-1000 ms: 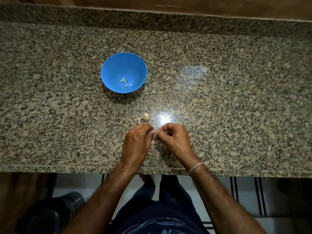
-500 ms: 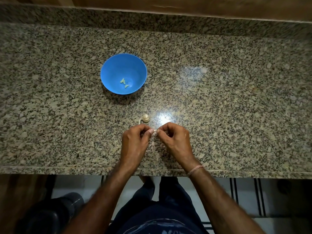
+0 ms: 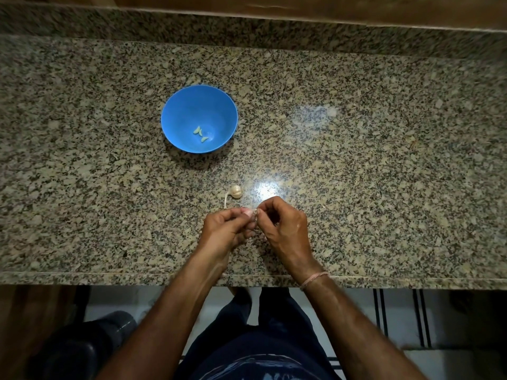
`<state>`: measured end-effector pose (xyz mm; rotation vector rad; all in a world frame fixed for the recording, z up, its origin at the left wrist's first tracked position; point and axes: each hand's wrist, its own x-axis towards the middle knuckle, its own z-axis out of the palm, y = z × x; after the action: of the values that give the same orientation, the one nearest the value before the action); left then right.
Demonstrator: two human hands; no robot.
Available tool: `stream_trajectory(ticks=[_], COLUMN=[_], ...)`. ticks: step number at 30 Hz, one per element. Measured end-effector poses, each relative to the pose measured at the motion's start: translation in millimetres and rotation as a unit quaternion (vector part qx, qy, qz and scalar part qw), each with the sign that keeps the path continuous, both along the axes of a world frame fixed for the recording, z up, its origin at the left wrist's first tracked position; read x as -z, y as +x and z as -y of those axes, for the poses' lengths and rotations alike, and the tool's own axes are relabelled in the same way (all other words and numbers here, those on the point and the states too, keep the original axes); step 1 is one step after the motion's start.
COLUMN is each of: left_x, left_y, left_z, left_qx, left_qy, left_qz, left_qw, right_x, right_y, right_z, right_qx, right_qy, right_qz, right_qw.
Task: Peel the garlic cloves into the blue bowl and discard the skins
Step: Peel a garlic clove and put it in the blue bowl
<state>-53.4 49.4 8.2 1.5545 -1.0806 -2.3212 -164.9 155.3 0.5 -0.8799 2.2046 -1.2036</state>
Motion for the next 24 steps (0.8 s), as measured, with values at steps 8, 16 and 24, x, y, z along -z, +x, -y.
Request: stream_trajectory(ticks=[8,16,24], left_x=[-1.2,-0.6,2.3], left_y=[-5.2,-8.7,-16.8], left_z=[0.0,-2.2,-10.6], left_qx=[-0.097,-0.113,-0.145], left_qy=[0.176,0.180,0.127], left_qz=[-0.077,-0.060,-0.090], left_qw=[0.977,0.975,0.977], right_x=[-3.0,-4.6,-9.2], right_y=[2.6,-1.5,3.0], right_z=[0.1,-0.6,2.7], right_qx=[0.056,0.019,0.084], right_qy=[-0.044,-0.053,-0.046], right_qz=[0.121,0.101,0.214], right_qw=[0.990,0.993,0.972])
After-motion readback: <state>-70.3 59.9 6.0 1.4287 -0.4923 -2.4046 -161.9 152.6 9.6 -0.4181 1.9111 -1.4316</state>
